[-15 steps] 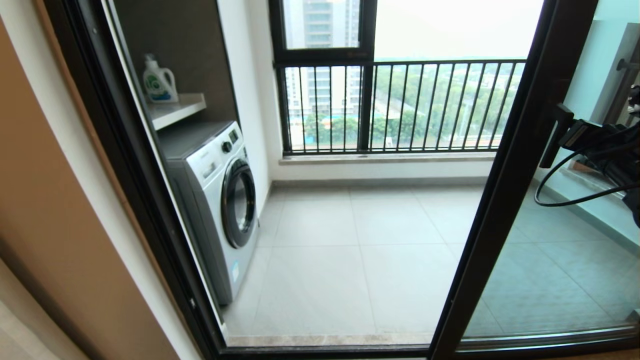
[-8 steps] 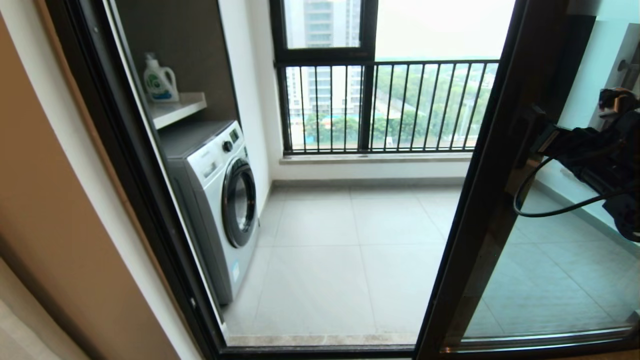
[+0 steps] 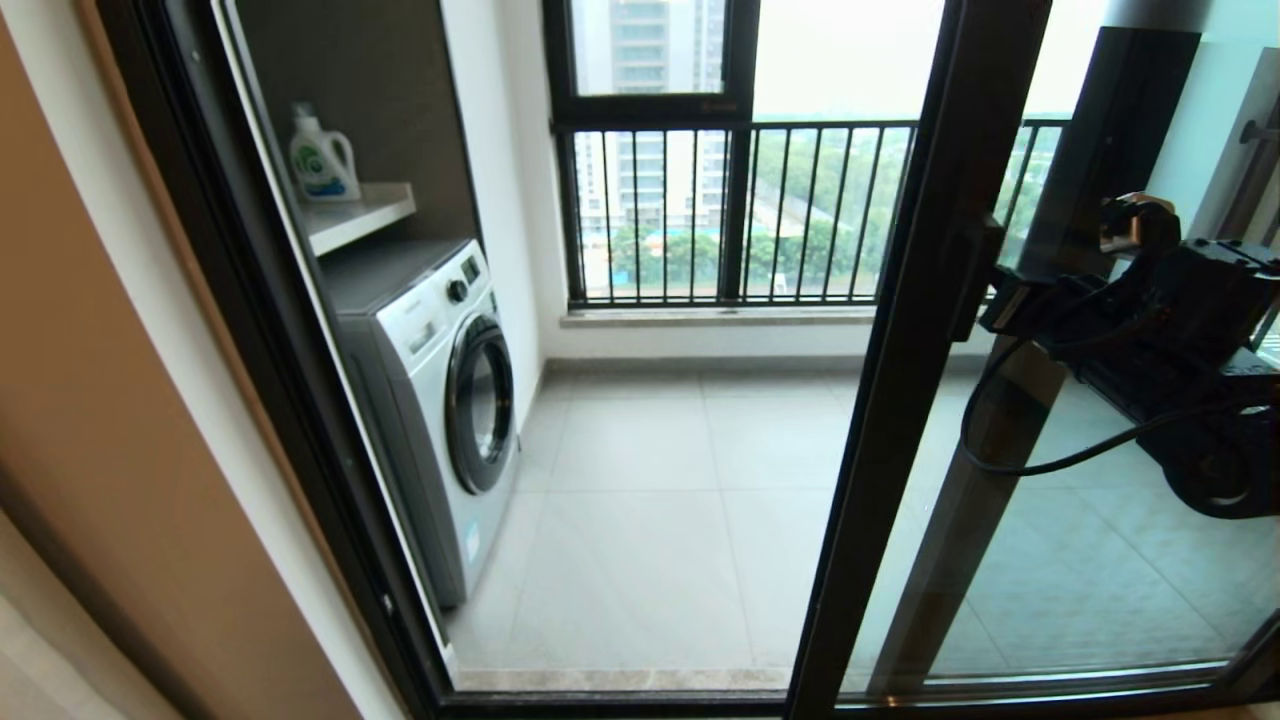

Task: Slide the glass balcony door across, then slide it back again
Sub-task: Close the slid door

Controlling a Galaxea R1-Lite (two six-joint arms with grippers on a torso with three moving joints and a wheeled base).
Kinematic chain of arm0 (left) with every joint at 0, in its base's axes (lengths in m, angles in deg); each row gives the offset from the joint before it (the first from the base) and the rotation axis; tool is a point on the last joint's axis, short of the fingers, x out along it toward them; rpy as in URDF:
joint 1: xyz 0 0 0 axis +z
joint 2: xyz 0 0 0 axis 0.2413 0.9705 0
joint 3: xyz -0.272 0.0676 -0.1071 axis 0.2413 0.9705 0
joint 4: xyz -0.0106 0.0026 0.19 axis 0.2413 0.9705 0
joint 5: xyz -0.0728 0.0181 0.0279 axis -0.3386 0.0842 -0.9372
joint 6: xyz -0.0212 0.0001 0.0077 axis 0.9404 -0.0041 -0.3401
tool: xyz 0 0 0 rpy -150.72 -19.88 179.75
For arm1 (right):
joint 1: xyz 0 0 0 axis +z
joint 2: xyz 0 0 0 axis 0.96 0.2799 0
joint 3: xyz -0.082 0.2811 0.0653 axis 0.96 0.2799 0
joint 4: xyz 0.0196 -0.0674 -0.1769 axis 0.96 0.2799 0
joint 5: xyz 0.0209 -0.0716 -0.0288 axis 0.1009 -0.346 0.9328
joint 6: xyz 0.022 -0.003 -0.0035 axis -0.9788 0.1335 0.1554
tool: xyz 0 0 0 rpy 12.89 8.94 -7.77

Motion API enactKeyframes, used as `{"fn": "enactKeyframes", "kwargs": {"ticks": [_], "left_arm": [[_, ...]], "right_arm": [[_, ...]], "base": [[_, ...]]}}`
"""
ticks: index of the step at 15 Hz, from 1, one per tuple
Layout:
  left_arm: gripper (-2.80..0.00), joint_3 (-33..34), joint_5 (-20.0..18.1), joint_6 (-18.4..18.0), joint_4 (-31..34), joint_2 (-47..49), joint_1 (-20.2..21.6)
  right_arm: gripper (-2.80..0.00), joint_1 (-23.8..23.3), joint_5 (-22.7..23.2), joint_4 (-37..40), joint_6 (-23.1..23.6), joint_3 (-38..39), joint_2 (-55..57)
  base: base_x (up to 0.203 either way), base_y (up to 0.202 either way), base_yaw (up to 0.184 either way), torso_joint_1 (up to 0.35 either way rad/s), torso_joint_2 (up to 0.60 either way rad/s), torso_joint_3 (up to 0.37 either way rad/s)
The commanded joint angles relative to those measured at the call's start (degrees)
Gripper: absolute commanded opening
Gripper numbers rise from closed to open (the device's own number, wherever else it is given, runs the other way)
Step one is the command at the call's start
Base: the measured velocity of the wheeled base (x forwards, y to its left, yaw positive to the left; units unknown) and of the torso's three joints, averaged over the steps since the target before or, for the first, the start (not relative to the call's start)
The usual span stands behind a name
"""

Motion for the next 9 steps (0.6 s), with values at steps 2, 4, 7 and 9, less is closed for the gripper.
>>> {"fn": "enactKeyframes", "kwargs": {"ticks": [2, 4, 7, 9], "left_arm": [[-2.8, 0.1, 0.1, 0.0, 0.0, 0.0, 0.0], [-2.8, 0.1, 0.0, 0.0, 0.0, 0.0, 0.0], [-2.8, 0.1, 0.0, 0.0, 0.0, 0.0, 0.0], [-2.8, 0.1, 0.0, 0.0, 0.0, 0.0, 0.0]], "right_arm": [[-2.8, 1.1, -0.6, -0.6, -0.1, 0.6, -0.1], [-2.8, 1.1, -0.7, -0.6, -0.1, 0.6, -0.3], [-2.8, 1.1, -0.8, -0.6, -0.2, 0.6, -0.5], [-2.8, 1.4, -0.7, -0.6, -0.2, 0.8, -0.8]], "base": [[0.0, 0.0, 0.0, 0.0, 0.0, 0.0], [0.0, 0.0, 0.0, 0.0, 0.0, 0.0], [0.0, 0.0, 0.0, 0.0, 0.0, 0.0], [0.0, 0.0, 0.0, 0.0, 0.0, 0.0]]}}
